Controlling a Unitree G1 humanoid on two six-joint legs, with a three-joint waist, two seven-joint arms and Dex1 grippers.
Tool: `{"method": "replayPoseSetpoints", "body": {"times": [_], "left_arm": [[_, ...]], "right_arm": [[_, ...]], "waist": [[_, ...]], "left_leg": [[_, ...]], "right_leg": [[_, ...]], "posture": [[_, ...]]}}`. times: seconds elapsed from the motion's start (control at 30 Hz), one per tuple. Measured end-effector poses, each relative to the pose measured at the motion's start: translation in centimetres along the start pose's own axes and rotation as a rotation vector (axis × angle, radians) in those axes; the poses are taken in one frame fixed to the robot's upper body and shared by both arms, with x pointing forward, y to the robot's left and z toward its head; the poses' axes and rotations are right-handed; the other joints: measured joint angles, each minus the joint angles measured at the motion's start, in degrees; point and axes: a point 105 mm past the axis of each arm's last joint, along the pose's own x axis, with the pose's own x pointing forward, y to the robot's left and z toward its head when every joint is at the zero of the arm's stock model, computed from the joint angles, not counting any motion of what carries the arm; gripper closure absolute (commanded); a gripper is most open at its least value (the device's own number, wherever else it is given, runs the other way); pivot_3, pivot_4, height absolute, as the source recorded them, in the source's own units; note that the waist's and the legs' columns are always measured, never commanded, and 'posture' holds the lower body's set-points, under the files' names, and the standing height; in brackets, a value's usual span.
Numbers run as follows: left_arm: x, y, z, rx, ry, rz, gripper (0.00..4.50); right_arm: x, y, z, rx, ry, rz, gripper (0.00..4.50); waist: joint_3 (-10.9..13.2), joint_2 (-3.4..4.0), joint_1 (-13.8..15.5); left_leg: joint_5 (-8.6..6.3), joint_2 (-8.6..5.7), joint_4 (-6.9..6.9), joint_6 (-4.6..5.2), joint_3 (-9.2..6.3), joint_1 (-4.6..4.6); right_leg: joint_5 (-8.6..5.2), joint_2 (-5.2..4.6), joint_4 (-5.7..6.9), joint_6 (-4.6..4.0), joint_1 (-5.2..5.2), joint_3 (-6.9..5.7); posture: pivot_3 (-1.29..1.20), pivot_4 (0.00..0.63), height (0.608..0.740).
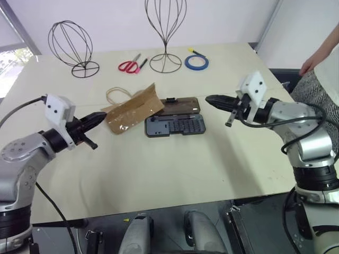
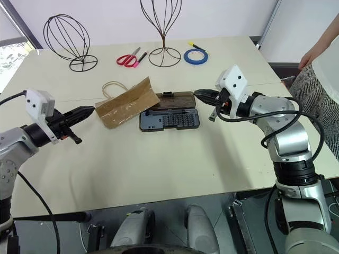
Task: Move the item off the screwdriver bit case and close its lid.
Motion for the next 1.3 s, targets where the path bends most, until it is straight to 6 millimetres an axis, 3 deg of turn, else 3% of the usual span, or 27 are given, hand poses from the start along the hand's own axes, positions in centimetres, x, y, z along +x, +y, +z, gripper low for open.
{"method": "replayPoseSetpoints", "body": {"times": [1.13,1.23,1.3], "left_arm": [[-0.2,0.1,-0.6,-0.032,0.025,0.043,4.5],[-0.1,0.2,-0.7,-0.027,0.026,0.054,3.66],[0.1,0.2,-0.8,-0.029,0.026,0.06,2.69]], "right_arm": [[0.1,0.9,-0.1,0.033,-0.004,0.004,4.43],[0.2,0.9,-0.1,0.034,-0.008,0.001,4.5],[0.2,1.0,-0.1,0.037,-0.012,0.0,4.5]], "waist": [[0.0,0.0,0.0],[0.0,0.0,0.01],[0.0,0.0,0.01]], "left_leg": [[0.0,0.0,0.0,0.0,0.0,0.0],[0.0,0.0,0.0,0.0,0.0,0.0],[0.0,0.0,0.0,0.0,0.0,0.0]], "right_leg": [[0.0,0.0,0.0,0.0,0.0,0.0],[0.0,0.0,0.0,0.0,0.0,0.0],[0.0,0.0,0.0,0.0,0.0,0.0]], "posture": [[0.0,0.15,0.74],[0.0,0.15,0.74],[0.0,0.15,0.74]]}}
